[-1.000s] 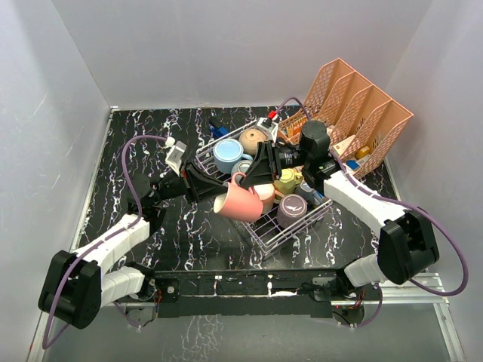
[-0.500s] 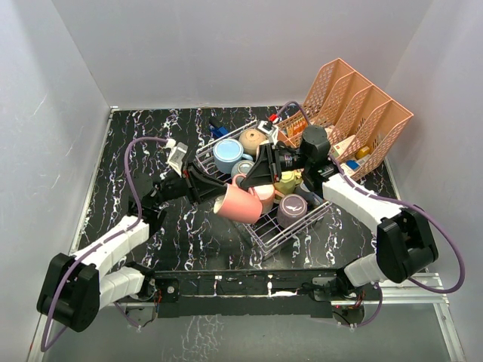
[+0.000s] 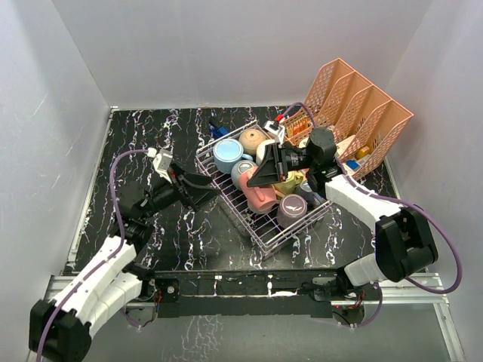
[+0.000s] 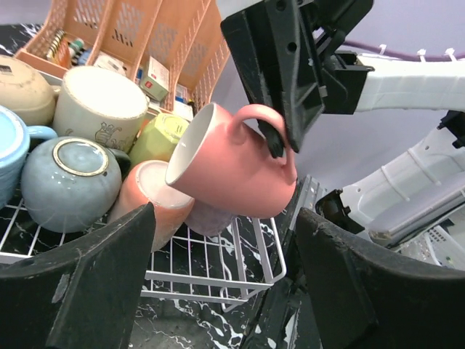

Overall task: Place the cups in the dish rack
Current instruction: Turn the cup upside down in the dish rack.

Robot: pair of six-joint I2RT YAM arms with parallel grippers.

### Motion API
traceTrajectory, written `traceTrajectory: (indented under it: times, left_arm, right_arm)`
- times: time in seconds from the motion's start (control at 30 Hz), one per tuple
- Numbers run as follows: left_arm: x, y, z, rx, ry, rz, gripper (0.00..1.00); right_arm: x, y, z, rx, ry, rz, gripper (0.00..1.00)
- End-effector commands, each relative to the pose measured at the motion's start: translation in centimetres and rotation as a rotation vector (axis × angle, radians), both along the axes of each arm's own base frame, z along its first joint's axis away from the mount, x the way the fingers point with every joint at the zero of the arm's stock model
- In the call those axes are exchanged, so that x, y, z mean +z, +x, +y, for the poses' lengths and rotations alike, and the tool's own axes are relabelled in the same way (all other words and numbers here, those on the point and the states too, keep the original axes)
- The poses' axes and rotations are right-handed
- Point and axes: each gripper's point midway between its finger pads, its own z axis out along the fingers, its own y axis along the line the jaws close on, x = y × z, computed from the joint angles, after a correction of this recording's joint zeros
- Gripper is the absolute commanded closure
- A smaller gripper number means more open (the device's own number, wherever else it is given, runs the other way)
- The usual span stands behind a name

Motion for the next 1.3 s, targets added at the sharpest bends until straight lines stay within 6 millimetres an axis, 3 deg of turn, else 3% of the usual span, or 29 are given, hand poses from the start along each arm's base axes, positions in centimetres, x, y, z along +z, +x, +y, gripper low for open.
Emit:
traceTrajectory:
  times: [0.0,0.23,0.4,0.57,0.7,0.97,1.27]
  left_arm:
    - [0.3,-0.4,1.7,0.094,0.030,-0.053,0.21]
    - [0.8,-3.2,1.2,-0.016,-0.052,-0.163,0.15]
    - [1.8,-3.9,0.9,-0.065,-0.054,-0.394,0.04]
    - [2.8,-4.4,-0.5,-0.195,-0.037,-0.522,0.03]
    - [3.0,-4.5,-1.6,-0.324,-0.061,-0.496,0.03]
    - [2.5,-4.1,-2.7,-0.424,-0.102,-0.474,0.08]
    - [0.6,-3.8,-5.5,-0.511,-0.084,-0.421,0.28]
  right_arm:
    - [2.3,0.4,-0.8,-0.037,0.051,-0.089,0.92]
    - [4.2,0.4,-1.0,-0.022,0.067,-0.126,0.92]
    - [5.5,-0.5,-1.2,0.056,0.078,-0.210,0.92]
    - [5.3,-2.0,-1.4,0.126,0.088,-0.308,0.92]
    - [5.2,-3.1,-1.4,0.182,0.093,-0.353,0.92]
    - [5.3,-4.4,-1.0,0.240,0.104,-0.377,0.92]
    - [5.4,-5.0,-1.0,0.253,0.109,-0.387,0.92]
